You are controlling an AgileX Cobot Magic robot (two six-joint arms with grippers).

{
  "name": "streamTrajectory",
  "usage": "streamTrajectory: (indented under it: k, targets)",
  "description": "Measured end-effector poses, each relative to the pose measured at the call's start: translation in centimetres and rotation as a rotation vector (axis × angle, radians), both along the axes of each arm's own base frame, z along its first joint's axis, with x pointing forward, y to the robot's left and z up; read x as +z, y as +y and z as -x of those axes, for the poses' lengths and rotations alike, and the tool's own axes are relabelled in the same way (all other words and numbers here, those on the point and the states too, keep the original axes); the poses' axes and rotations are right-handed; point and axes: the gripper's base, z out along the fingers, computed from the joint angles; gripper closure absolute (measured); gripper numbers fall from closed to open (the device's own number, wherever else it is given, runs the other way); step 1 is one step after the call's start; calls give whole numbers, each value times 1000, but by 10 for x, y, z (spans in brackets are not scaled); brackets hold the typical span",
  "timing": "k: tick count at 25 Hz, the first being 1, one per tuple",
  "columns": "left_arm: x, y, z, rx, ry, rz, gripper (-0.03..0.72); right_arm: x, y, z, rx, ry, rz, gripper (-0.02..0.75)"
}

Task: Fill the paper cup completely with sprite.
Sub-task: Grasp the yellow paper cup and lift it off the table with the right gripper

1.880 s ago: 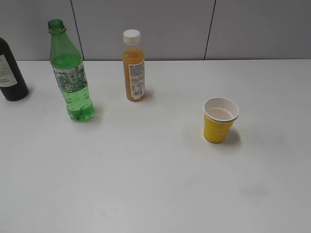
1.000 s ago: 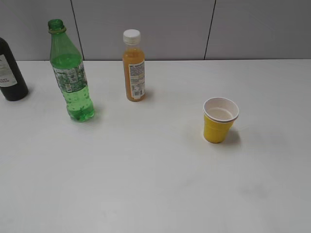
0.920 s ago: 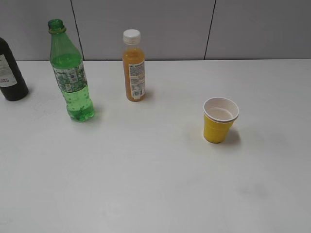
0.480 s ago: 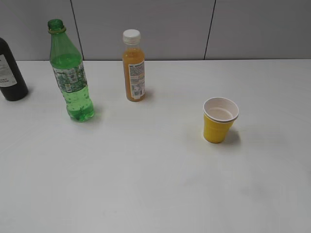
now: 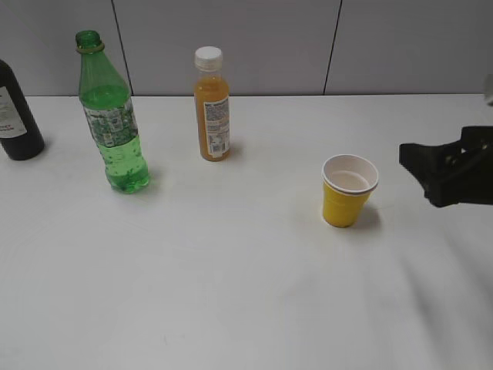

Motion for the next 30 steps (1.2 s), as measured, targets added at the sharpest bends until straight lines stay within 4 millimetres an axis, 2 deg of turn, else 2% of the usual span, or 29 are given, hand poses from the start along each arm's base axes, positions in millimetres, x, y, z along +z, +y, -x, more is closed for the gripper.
streamTrajectory:
  k: [4, 11, 15, 22, 25, 30]
  targets:
    - [0, 0, 0, 0, 0, 0, 455, -26, 3, 3, -1, 16, -13, 89]
    - [0, 0, 0, 0, 0, 0, 455, -61, -3, 19, 7, -143, -33, 89]
    - [0, 0, 0, 0, 0, 0, 456, -80, -1, 22, 51, -173, -32, 89]
    - [0, 0, 0, 0, 0, 0, 456, -130, 8, 20, 113, 45, -5, 61]
    - [0, 0, 0, 0, 0, 0, 456, -141, 8, 19, 112, 94, 9, 54]
    - [0, 0, 0, 0, 0, 0, 456, -143, 13, 6, 103, 70, -1, 49]
